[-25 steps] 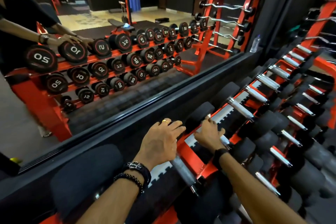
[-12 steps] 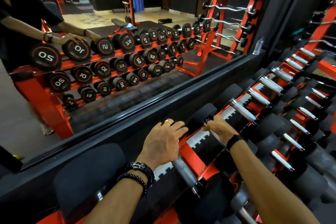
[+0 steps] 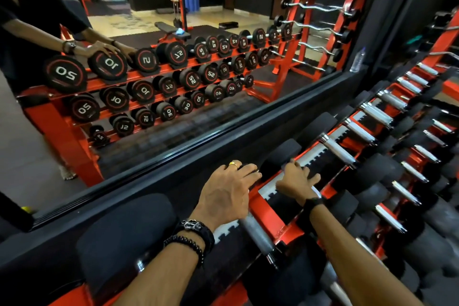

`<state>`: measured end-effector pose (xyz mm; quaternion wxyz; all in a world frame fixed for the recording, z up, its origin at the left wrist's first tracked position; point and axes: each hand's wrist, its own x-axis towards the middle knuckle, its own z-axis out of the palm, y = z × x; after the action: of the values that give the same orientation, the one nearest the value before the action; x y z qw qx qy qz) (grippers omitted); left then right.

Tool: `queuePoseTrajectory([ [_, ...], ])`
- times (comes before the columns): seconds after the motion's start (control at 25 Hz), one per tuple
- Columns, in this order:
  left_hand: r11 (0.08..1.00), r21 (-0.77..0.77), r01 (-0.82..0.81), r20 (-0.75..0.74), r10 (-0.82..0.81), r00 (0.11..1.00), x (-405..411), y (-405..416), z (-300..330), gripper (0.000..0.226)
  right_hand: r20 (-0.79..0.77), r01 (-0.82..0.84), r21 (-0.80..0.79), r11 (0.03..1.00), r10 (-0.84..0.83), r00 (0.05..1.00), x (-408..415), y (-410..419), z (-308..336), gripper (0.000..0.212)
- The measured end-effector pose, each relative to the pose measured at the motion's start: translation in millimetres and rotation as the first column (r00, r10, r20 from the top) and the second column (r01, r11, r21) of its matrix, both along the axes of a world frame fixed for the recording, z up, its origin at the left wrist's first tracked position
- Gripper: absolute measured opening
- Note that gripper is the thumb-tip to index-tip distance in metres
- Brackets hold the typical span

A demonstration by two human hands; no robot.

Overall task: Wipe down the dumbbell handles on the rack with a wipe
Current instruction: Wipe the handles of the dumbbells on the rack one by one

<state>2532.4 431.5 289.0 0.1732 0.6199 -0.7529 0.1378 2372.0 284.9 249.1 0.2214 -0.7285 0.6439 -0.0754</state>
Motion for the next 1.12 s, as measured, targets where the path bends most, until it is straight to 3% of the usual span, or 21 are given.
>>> queuePoseTrajectory([
  [0.08, 1.0, 0.002, -0.01, -0.01, 0.01, 1.0, -1, 2, -1, 0.048, 0.084, 0.02, 0.015, 1.0, -0.021, 0.996, -4, -11, 3, 0.017],
  [0.12, 1.0, 0.006, -0.012, -0.015, 0.012, 1.0, -2, 2, -1, 0.048, 0.142, 0.03, 0.048, 0.998, -0.037, 0.989, -4, -16, 4, 0.021],
  [0.2, 1.0, 0.019, -0.013, -0.018, 0.014, 1.0, -2, 1, -1, 0.048, 0.018, 0.003, -0.005, 1.0, -0.003, 1.0, -2, -13, 2, 0.018],
  [0.28, 1.0, 0.018, -0.017, -0.017, 0.017, 1.0, -1, 0, -1, 0.048, -0.207, -0.084, -0.118, 0.989, 0.059, 0.977, 4, -7, -10, 0.045],
  [0.32, 1.0, 0.018, -0.018, -0.018, 0.019, 1.0, -1, 1, -1, 0.048, -0.22, -0.096, -0.145, 0.985, 0.063, 0.973, 3, -8, -13, 0.054],
  [0.36, 1.0, 0.018, -0.016, -0.021, 0.017, 1.0, -1, 1, -1, 0.048, -0.174, -0.099, -0.124, 0.987, 0.077, 0.982, -1, -14, -15, 0.054],
  [0.4, 1.0, 0.018, -0.013, -0.025, 0.014, 1.0, -1, 1, -1, 0.048, -0.002, -0.083, -0.034, 0.996, 0.083, 0.997, -6, -23, -11, 0.052],
  [0.48, 1.0, 0.016, -0.015, -0.027, 0.016, 0.999, -2, 2, -1, 0.048, 0.419, -0.101, 0.279, 0.955, -0.026, 0.908, -14, -44, -5, 0.056],
  [0.56, 1.0, 0.016, -0.013, -0.018, 0.013, 1.0, -2, 2, 0, 0.05, 0.533, -0.096, 0.381, 0.92, -0.133, 0.836, -17, -50, -8, 0.061],
  [0.68, 1.0, 0.0, -0.006, -0.003, 0.006, 1.0, -1, 2, 0, 0.052, 0.474, 0.006, 0.256, 0.967, -0.131, 0.871, -13, -39, -10, 0.038],
  [0.76, 1.0, -0.009, -0.007, -0.002, 0.007, 1.0, -1, 2, 0, 0.052, 0.282, 0.03, 0.073, 0.997, -0.05, 0.958, -14, -29, -8, 0.024],
  [0.84, 1.0, -0.016, -0.009, 0.006, 0.009, 1.0, -2, 3, -1, 0.053, 0.131, -0.016, -0.123, 0.992, 0.032, 0.991, -19, -21, -10, 0.039],
  [0.92, 1.0, -0.019, -0.009, 0.018, 0.01, 1.0, -1, 2, -1, 0.053, 0.08, -0.065, -0.288, 0.956, 0.091, 0.993, -25, -12, -10, 0.045],
  [1.0, 1.0, -0.024, -0.012, 0.02, 0.012, 1.0, 0, 2, -2, 0.052, 0.095, -0.108, -0.4, 0.91, 0.158, 0.983, -33, -6, -8, 0.032],
  [1.12, 0.999, -0.033, -0.019, 0.013, 0.019, 1.0, -3, 2, -1, 0.051, 0.389, 0.049, -0.36, 0.932, 0.102, 0.916, -36, -10, -5, 0.037],
])
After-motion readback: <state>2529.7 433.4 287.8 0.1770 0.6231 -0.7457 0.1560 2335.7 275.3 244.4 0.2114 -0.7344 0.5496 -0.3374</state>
